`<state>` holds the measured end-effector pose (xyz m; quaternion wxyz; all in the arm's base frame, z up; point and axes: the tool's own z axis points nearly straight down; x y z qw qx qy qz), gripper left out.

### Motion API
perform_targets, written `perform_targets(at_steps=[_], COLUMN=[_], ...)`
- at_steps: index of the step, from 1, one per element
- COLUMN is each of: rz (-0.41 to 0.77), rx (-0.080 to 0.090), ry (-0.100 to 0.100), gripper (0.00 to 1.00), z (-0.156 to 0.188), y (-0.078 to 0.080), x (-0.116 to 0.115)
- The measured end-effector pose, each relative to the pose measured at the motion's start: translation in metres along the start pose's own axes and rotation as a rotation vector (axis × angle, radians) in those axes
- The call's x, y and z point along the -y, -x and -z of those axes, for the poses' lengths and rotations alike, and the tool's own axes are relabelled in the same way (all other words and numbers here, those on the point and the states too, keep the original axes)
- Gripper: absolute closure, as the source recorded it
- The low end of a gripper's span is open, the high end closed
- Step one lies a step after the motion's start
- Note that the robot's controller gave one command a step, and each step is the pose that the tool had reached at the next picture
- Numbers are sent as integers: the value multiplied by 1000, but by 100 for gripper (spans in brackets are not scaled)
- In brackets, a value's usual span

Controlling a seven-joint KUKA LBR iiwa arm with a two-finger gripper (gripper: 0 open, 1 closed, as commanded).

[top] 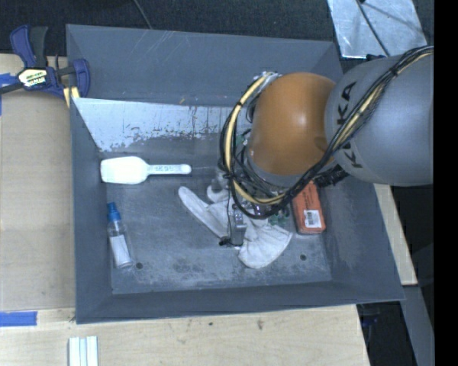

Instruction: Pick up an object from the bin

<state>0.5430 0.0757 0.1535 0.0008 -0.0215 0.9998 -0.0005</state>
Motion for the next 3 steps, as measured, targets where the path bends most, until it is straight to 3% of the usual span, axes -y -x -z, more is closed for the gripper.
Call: perform_targets(at_steps=[1, 2, 3], rz=[-144, 36, 35], rx=[6, 8, 8], ry=[2, 2, 2], gripper=[0, 100, 100], z=[-20, -69, -69], y=[10, 21, 21], x=[28, 47, 47])
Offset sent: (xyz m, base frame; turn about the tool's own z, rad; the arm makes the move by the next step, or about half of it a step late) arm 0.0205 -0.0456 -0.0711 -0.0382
